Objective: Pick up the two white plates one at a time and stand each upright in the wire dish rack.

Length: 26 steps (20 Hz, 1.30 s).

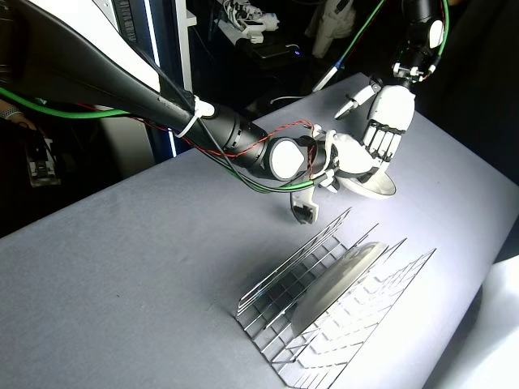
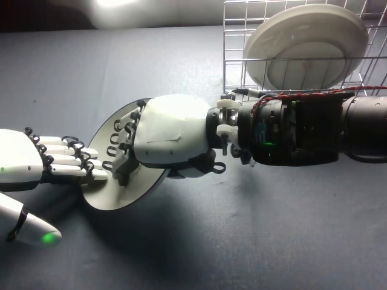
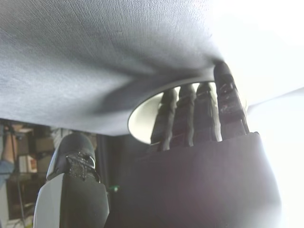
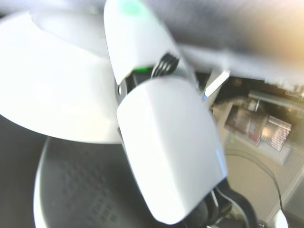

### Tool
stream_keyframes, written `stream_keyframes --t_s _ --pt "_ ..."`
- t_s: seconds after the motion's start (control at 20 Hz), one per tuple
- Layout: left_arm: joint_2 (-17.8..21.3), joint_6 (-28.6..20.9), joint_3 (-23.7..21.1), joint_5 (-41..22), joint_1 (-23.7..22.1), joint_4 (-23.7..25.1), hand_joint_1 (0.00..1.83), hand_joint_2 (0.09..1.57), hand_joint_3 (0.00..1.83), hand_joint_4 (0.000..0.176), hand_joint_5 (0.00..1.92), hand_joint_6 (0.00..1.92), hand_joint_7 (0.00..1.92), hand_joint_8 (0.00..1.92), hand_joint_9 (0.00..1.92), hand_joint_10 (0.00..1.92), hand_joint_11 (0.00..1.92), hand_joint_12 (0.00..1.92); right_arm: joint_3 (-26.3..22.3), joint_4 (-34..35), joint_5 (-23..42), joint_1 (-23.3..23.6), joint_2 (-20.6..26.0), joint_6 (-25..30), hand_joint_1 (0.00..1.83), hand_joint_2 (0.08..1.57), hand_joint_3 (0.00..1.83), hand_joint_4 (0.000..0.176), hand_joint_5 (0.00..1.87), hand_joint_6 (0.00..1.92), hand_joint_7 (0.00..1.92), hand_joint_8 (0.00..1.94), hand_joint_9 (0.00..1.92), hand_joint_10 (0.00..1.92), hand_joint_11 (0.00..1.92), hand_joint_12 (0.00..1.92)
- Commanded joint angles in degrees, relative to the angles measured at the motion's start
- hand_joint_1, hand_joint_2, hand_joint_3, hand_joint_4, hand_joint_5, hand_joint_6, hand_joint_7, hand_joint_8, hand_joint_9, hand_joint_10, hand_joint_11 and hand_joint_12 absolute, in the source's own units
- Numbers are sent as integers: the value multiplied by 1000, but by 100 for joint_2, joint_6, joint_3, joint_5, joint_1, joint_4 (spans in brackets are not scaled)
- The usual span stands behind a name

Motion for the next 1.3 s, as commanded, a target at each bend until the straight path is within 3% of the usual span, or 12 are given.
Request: stream_keyframes --t_s 0.0,0.05,0.1,0.25,0.3,0.4,0.45,0.5,0.6,0.9,1.25 --pt "-179 -97 -71 -39 82 609 0 1112 0 0 184 1 160 1 140 2 0 364 8 46 -95 -22 -11 5 1490 1102 0 0 918 944 958 869 958 1034 847 1535" --pt "-177 -102 -71 -39 80 608 0 1113 0 0 167 1 142 1 124 2 0 328 8 46 -91 -22 -11 5 1491 1097 0 0 922 898 978 857 983 1013 859 1531" --pt "-163 -104 -69 -39 58 608 0 1120 3 0 175 9 155 10 138 9 11 323 7 46 -69 -24 -11 5 1389 1091 0 0 954 867 1035 848 1015 1127 915 1165" --pt "-114 -147 -59 -78 -52 607 0 1122 3 0 158 0 135 0 120 0 0 307 7 46 -26 -24 -5 5 1383 1101 0 0 925 857 1007 919 999 1188 922 1175" --pt "-96 -167 -49 -84 -111 605 0 1117 0 0 163 3 137 1 116 0 0 305 7 46 -13 -22 1 5 1390 1069 0 0 1019 691 1090 778 1083 1126 951 1199" --pt "-40 -230 -39 -113 -261 589 0 1113 0 0 169 5 140 2 122 3 1 309 6 46 13 -22 18 5 1395 1051 2 0 1076 569 1123 729 1109 1102 966 1201" --pt "9 -263 -40 -131 -389 586 0 1113 0 0 182 0 152 0 135 0 0 333 5 46 86 -19 41 5 1392 1066 0 0 1030 747 1095 749 1047 1079 973 1100" --pt "49 -306 -40 -149 -503 586 0 1112 0 0 168 0 138 0 125 0 0 308 5 46 142 -9 67 5 1473 1072 10 0 981 773 1046 783 1006 1015 908 1425" --pt "138 -406 -44 -200 -734 588 0 1114 0 0 184 7 155 7 139 6 9 311 0 47 307 20 132 9 1488 1087 3 0 955 807 1015 828 978 1033 872 1518" --pt "454 -499 -134 -293 -1517 731 0 1132 1 0 190 2 160 3 141 1 0 338 -523 446 387 270 594 19 1493 1083 0 0 934 890 1018 828 998 949 902 1488" --pt "654 -499 -220 -240 -2036 903 0 1122 0 0 177 2 154 2 139 2 0 337 -1260 1033 523 647 1128 13 1493 1080 1 0 930 902 1025 814 998 942 921 1467"
